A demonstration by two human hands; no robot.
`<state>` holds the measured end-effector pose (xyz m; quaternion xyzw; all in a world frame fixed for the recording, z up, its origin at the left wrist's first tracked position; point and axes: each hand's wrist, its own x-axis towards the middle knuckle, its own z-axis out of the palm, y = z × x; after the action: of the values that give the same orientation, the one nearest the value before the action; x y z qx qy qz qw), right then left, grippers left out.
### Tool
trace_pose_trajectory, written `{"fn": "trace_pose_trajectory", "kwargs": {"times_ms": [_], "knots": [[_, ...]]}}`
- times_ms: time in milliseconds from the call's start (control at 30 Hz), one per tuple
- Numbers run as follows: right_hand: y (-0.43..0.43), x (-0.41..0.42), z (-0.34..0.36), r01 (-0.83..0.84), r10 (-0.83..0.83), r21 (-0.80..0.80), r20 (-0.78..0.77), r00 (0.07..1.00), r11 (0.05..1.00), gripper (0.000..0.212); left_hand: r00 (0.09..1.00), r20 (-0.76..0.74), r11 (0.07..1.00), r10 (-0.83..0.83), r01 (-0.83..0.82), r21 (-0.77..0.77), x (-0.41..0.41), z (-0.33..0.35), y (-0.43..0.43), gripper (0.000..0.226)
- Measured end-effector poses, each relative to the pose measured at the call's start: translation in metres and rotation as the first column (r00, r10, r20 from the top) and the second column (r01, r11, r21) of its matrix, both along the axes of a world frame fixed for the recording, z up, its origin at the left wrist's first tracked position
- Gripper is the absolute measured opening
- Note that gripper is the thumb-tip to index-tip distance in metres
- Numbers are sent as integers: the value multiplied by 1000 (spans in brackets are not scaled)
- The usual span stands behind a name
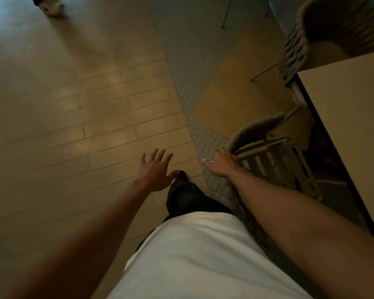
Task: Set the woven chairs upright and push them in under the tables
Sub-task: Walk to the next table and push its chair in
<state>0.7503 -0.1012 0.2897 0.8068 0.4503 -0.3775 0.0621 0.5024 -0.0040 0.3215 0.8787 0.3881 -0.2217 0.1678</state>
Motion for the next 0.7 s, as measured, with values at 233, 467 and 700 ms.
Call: {"fn": "trace_pose_trajectory", "kwargs": {"times_ms": [233,467,700], "knots": [[94,60,18,232,-231,5,-44,972,973,76,979,-32,980,-200,199,-27,93,17,164,78],[165,163,26,458,-459,24,59,887,889,75,919,52,915,-391,394,-81,218,4,275,84],[256,256,25,674,-668,14,144,730,739,82,786,97,786,-611,616,-45,357,5,406,86]]}}
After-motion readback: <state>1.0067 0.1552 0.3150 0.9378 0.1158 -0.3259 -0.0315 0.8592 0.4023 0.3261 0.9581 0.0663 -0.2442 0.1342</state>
